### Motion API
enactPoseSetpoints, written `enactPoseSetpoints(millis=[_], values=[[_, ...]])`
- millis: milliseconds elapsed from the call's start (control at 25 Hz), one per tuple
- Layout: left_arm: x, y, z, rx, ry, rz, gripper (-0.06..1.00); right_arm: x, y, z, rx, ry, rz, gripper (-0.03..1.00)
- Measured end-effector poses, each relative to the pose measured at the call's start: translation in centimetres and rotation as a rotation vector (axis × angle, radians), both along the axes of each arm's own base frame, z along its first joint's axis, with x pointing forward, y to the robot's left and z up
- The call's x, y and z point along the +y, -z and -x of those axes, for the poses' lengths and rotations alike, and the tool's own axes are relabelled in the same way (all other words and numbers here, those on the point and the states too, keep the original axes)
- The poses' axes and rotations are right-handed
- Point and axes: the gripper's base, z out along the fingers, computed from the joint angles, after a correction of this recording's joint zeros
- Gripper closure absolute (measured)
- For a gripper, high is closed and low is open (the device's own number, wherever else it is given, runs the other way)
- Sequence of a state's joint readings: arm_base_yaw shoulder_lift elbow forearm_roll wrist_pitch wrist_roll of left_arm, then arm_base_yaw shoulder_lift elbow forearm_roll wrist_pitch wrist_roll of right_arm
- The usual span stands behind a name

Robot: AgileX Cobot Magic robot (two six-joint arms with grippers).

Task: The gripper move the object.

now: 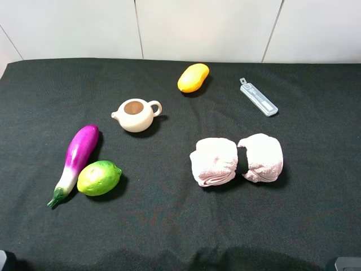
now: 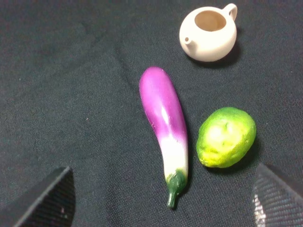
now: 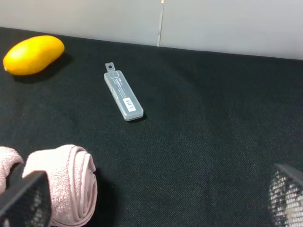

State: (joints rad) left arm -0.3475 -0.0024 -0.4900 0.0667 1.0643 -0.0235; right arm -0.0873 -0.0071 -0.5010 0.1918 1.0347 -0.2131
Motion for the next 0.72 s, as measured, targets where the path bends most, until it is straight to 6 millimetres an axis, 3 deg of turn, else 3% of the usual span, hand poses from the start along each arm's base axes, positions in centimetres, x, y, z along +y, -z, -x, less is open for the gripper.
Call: enactPoseSetpoints(millis=[520,720], values=[[0.06,0.0,-0.02,-0.002,-0.005,-0.007,0.15,0.0,0.0,0.0,0.0,0.0,0.0,0.27],[-0.02,0.0,0.07,-0.002,-0.095,-0.009,0.15,0.0,0.0,0.0,0.0,0.0,0.0,0.27]])
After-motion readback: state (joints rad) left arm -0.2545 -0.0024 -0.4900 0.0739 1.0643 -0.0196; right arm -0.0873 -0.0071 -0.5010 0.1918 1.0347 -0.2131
